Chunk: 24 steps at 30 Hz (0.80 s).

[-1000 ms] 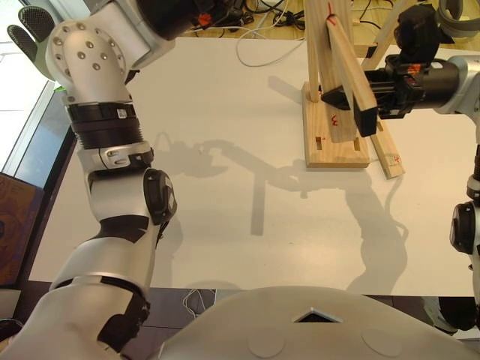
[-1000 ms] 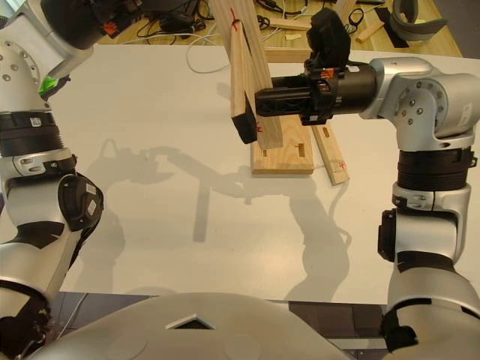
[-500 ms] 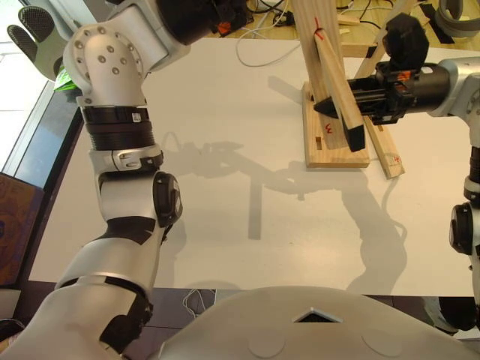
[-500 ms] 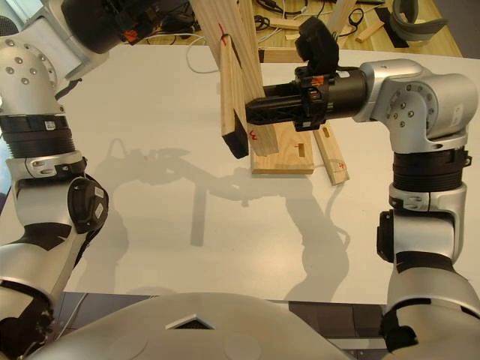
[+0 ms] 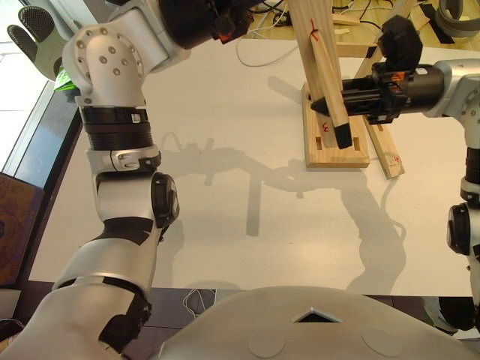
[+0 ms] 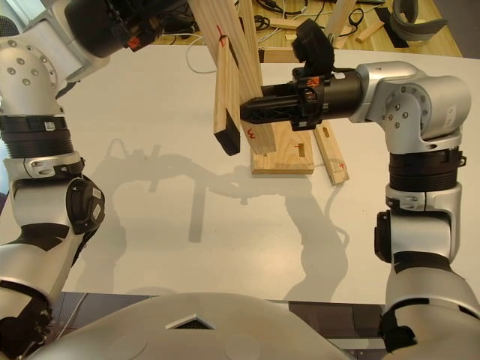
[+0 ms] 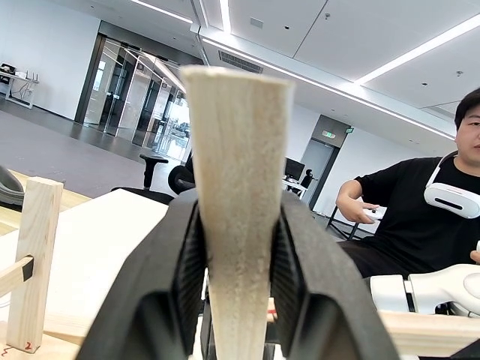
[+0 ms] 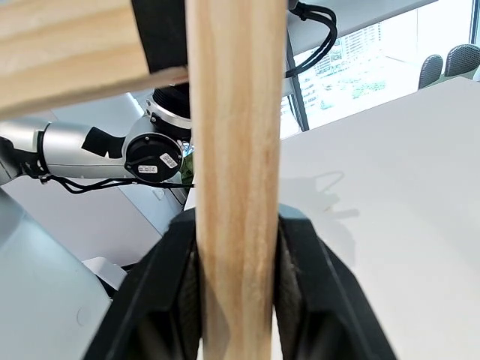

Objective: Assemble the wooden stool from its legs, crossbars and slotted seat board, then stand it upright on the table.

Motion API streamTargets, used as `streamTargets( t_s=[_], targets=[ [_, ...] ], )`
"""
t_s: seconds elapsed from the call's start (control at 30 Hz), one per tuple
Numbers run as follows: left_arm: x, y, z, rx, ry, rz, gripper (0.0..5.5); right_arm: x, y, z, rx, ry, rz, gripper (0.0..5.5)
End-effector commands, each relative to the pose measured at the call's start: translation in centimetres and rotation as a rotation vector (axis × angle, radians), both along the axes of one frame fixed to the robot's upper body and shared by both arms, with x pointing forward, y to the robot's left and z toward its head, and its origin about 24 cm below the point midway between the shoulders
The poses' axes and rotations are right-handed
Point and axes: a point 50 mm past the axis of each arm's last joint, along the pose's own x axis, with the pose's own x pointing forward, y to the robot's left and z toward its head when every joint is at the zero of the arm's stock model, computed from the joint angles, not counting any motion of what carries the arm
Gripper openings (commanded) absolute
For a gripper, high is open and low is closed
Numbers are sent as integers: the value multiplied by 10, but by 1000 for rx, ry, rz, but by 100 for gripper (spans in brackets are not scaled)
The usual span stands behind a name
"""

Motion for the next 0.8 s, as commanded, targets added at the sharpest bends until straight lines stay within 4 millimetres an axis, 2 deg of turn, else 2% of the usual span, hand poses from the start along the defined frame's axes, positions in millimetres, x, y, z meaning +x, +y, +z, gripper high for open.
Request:
streamTargets(
  t_s=[0.03, 0.1, 0.13, 0.4, 0.6, 0.63, 0.8],
  targets=[
    [-2, -1, 0, 15, 9, -11, 103, 2, 0, 2, 0, -29, -14, 101],
    [-1, -1, 1, 6, 16, -6, 103, 3, -1, 0, -13, -35, -25, 101],
    [0, -1, 1, -3, 23, 2, 103, 3, -1, -1, -21, -35, -29, 138],
    [8, 4, -1, -3, 45, 97, 103, 1, -15, -13, -132, -68, -30, 268],
    [21, 21, -6, 18, 42, 252, 103, -20, -56, -34, -333, -67, -18, 368],
    [23, 25, -6, 19, 40, 283, 102, -25, -66, -37, -372, -56, -40, 372],
    [28, 33, -10, 44, 36, 407, 102, -39, -103, -50, -535, -45, -152, 289]
  ],
)
